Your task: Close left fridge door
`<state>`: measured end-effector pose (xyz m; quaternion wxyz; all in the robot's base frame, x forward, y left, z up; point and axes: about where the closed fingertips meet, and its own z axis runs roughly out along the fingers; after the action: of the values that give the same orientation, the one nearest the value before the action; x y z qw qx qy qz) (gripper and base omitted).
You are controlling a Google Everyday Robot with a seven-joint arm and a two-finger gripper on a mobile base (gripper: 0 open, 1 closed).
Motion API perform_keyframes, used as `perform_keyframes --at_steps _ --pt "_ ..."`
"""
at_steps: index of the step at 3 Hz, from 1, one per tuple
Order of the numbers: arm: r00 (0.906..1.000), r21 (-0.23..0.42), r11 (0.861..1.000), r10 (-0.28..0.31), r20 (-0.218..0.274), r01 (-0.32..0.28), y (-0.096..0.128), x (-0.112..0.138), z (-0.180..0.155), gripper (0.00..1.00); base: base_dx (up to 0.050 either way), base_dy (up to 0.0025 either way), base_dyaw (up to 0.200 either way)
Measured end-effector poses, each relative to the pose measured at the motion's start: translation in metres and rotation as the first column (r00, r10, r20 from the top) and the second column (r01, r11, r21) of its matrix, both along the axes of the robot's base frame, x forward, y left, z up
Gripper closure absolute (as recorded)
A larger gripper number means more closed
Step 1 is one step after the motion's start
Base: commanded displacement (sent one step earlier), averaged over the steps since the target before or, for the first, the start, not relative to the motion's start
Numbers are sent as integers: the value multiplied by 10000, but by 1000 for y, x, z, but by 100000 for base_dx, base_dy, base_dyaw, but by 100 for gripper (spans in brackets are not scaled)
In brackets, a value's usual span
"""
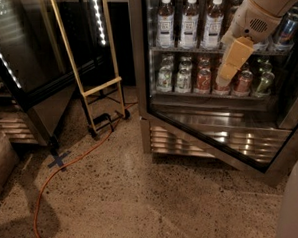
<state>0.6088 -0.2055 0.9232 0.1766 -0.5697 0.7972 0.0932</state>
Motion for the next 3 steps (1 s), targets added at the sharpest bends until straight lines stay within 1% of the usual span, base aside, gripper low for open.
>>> perform_keyframes --at_steps 3 --pt "10000 0 10000 0 0 0 0 0 0 0 4915 -1 -10"
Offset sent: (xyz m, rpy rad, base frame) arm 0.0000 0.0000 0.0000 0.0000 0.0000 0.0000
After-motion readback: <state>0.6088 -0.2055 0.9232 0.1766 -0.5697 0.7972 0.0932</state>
